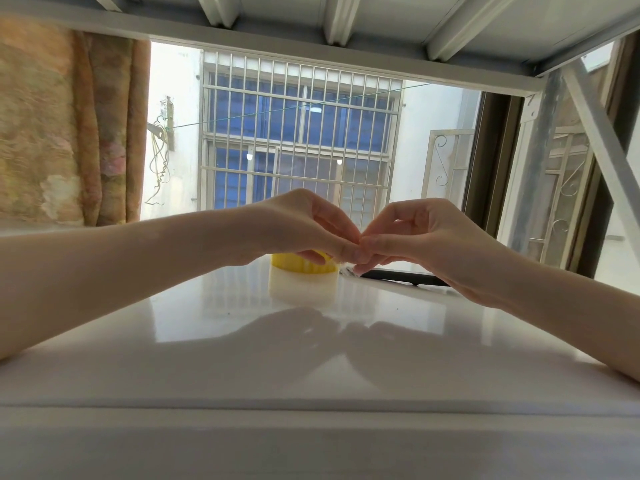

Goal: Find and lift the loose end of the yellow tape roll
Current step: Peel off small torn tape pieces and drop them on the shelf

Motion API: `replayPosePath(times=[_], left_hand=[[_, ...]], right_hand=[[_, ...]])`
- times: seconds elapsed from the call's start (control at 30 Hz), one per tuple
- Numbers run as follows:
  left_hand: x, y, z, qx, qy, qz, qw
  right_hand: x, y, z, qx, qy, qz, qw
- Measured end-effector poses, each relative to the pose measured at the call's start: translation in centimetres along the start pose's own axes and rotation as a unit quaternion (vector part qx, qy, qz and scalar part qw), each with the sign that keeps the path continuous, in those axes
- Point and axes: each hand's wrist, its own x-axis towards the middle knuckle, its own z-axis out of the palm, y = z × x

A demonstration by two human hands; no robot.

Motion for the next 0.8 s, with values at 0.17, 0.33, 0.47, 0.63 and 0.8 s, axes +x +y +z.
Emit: replayPosePath(times=[0.17, 0.33, 0.47, 0.63, 0.8], left_hand=[[-0.07, 0.17, -0.19, -0.054, -0.021, -0.013, 0.998], [-0.09, 0.07, -0.15, -0.055, -0.025, -0.023, 0.998], [-0.22, 0.12, -0.35, -0.097, -0.031, -0.031, 0.994], [-0.26, 0.07, -0.41, -0.155, -0.039, -0.033, 0.987], [-0.24, -0.11, -0.27, -0.181, -0.034, -0.033, 0.982]], right_hand=[[-0.08, -0.05, -0.12, -0.030, 0.021, -0.014, 0.999], [-0.36, 0.05, 0.04, -0.092, 0.036, -0.066, 0.993], [-0.44, 0.03, 0.26, -0.178, 0.073, -0.109, 0.975], [-0.47, -0.15, 0.48, -0.258, 0.111, -0.147, 0.948], [-0.43, -0.16, 0.32, -0.206, 0.090, -0.160, 0.961]])
